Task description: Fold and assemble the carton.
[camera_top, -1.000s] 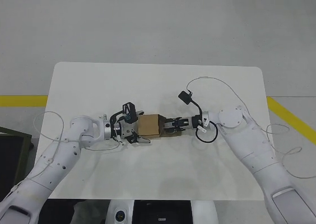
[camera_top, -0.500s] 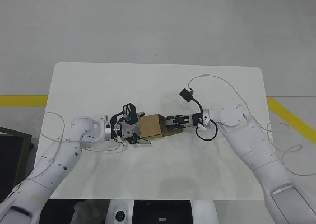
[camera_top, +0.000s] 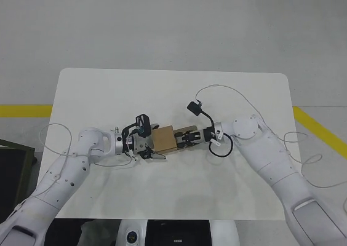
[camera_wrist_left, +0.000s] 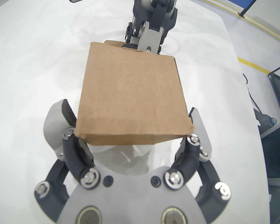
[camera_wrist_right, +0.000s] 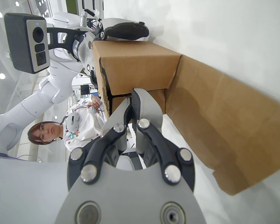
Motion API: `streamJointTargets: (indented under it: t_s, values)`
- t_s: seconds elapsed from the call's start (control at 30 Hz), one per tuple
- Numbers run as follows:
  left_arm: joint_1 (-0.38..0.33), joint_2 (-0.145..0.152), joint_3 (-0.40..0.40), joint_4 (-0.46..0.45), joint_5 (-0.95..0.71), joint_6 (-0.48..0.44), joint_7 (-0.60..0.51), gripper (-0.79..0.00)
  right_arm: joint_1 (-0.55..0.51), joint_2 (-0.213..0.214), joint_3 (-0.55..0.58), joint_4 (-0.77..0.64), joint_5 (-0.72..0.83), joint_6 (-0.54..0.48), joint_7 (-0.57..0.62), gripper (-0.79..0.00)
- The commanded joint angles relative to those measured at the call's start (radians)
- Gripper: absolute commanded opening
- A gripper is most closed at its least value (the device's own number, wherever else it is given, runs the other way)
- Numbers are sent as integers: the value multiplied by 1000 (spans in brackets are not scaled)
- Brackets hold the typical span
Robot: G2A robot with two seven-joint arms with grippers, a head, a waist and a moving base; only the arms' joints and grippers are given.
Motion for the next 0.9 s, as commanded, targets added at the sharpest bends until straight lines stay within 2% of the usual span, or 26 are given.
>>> streamJointTargets:
  t_s: [0.0,0.47,0.77,0.8,0.87]
  values:
    - [0,-1,0,1,2,-2,-2,0,6,-5,-9,12,7,-7,-1,-785]
    - [-2,-8,-1,10,4,-16,-7,0,31,-38,-52,71,49,-40,1,-785]
    - [1,-10,-9,18,2,-18,-6,0,31,2,20,21,-6,19,41,-782]
    - [1,-10,-10,17,1,-19,-6,0,27,9,33,5,-17,32,44,-736]
    - [2,-11,-11,18,1,-20,-6,0,14,25,60,-31,-37,56,48,-699]
